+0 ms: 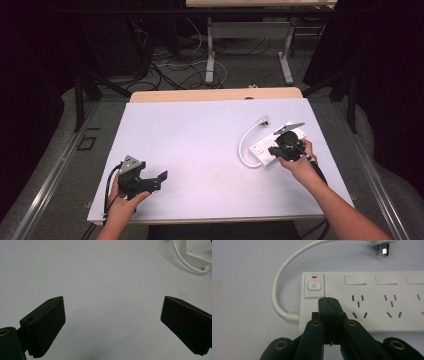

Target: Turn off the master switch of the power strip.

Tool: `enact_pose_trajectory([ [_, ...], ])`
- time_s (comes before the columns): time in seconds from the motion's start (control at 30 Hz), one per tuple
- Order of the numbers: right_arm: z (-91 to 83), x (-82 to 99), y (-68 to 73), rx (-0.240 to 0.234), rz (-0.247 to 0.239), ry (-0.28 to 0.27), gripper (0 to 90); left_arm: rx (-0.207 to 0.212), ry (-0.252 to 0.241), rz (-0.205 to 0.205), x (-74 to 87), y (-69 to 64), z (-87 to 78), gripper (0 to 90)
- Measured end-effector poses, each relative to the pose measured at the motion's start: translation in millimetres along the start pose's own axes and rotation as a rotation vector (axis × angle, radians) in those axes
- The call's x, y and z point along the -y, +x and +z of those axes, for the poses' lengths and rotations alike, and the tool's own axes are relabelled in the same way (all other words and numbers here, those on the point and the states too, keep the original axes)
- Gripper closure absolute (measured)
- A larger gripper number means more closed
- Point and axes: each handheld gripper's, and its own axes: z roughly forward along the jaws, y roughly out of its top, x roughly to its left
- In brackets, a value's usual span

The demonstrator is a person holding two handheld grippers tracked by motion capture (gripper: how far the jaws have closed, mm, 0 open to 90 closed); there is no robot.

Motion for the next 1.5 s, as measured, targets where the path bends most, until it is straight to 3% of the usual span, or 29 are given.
enact_pose_trajectory([
  [0.57, 22.4, -11.0, 4.8, -0.034, 0.033, -0.029, 90.0, 0.003, 0.005, -0.001, 0.4, 0.8, 0.5, 6.2],
  [1.5, 46.7, -19.5, 11.3, -0.017, 0.037, -0.01, 90.0, 0.0, -0.001, -0.005, 1.2, 2.3, 0.8, 6.6],
])
